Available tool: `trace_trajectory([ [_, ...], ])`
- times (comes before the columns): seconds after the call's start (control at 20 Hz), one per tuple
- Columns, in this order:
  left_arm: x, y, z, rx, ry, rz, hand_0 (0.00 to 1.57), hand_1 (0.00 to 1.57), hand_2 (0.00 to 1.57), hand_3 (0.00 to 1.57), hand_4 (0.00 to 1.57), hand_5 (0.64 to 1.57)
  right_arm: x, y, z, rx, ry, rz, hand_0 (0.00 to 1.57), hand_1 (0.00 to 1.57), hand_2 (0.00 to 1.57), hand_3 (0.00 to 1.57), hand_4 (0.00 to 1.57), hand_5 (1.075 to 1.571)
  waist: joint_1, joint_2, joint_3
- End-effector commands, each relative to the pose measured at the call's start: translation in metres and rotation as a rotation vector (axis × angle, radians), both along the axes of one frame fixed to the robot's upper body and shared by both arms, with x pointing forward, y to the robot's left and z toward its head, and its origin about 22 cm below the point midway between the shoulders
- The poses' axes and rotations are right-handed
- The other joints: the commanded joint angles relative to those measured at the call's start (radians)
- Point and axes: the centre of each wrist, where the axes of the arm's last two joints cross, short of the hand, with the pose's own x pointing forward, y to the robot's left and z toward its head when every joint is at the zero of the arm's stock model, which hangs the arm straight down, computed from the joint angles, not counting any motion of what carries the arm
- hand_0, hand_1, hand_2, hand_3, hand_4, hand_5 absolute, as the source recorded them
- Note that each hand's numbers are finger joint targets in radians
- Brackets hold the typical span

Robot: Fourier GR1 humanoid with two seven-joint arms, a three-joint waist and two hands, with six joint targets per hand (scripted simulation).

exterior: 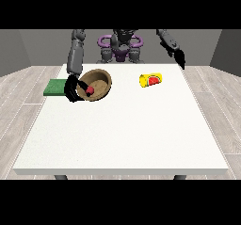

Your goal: Pick the cup and pour the ball into the bowl, then pick the bowl and place it on the pad

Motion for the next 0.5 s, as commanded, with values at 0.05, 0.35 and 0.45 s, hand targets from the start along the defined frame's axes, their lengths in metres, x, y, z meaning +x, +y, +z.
trace_trajectory([
  [0.05, 0.001, -0.004, -0.018, -0.001, 0.087, 0.026, 0.0, 0.0, 0.0, 0.0, 0.0, 0.712, 0.01, 0.01, 0.0, 0.025, 0.261, -0.116, 1.57, 1.57, 1.57, 1.57, 1.15, 1.571, -0.001, -0.092, 0.0382],
  [0.35, -0.027, 0.04, -0.085, -0.048, 0.273, 0.154, 0.0, 0.0, 0.0, 0.0, 0.0, 0.726, 0.036, -0.001, 0.065, -0.207, 0.47, 0.011, 1.57, 1.57, 1.57, 1.57, 1.31, 1.554, -0.151, -0.252, 0.0375],
  [0.45, -0.035, 0.041, -0.099, -0.055, 0.313, 0.209, 0.0, 0.0, 0.0, 0.0, 0.0, 0.726, 0.039, -0.016, 0.097, -0.313, 0.52, 0.065, 1.57, 1.57, 1.57, 1.57, 1.53, 1.567, -0.204, -0.304, 0.0368],
])
